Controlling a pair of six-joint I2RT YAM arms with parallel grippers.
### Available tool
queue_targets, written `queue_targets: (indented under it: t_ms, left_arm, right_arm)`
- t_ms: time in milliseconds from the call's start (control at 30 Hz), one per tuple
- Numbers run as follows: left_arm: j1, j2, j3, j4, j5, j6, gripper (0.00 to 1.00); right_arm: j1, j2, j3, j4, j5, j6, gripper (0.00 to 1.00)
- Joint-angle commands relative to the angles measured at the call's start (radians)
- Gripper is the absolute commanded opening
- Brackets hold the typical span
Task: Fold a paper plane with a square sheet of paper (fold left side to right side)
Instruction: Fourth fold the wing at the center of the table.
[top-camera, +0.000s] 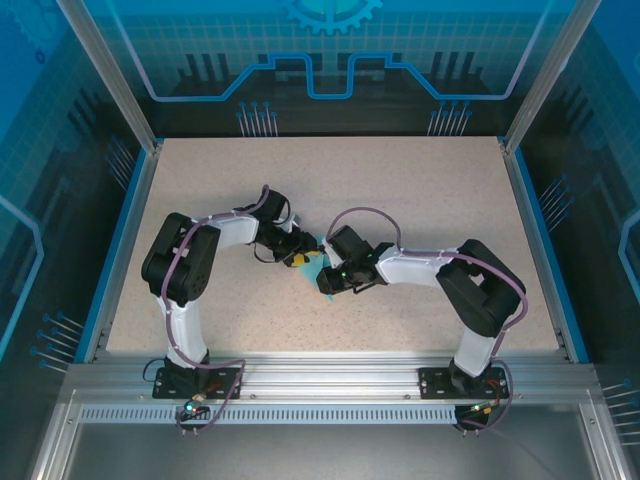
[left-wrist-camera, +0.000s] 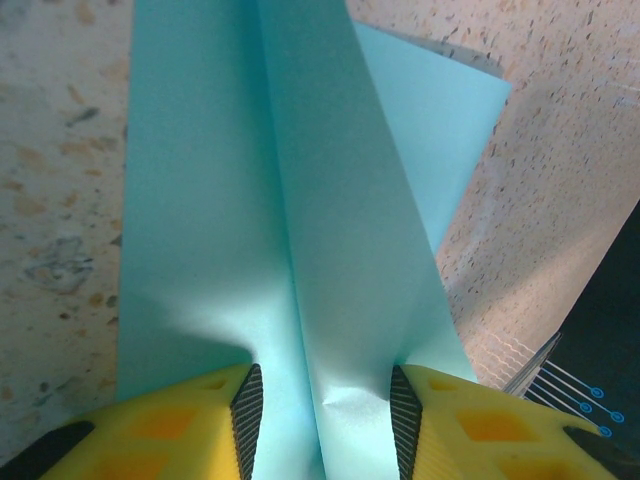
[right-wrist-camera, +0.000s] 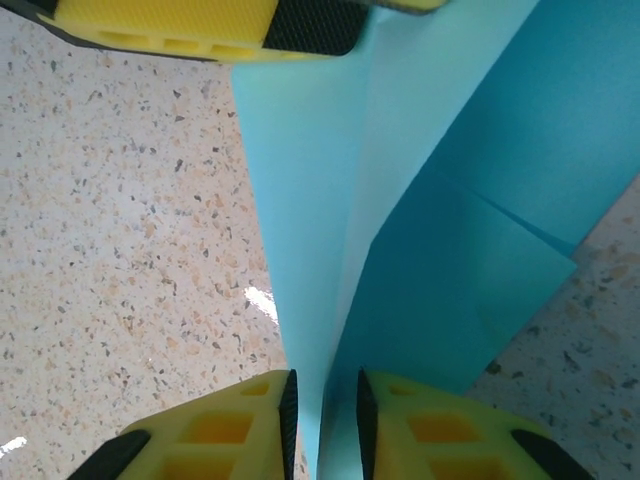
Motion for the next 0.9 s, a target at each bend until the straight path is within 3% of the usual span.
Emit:
queue_targets:
  t_ms: [0, 333, 867]
  left_arm:
    - [-0.010, 0.038, 0.008, -0.041, -0.021, 0.009, 0.42]
    - [-0.010, 0.030, 0.008, -0.044, -0.025, 0.009, 0.42]
    - [-0.011, 0.029, 0.009, -0.047, -0.028, 0.010, 0.42]
  right_arm:
    - [-0.034, -0.065, -0.001, -0.002, -0.040, -0.009, 0.28]
    - [-0.215, -0.096, -0.062, 0.207, -0.332, 0.096, 0.37]
    - [-0.222, 0.099, 0.026, 0.249, -0.411, 0.172, 0.37]
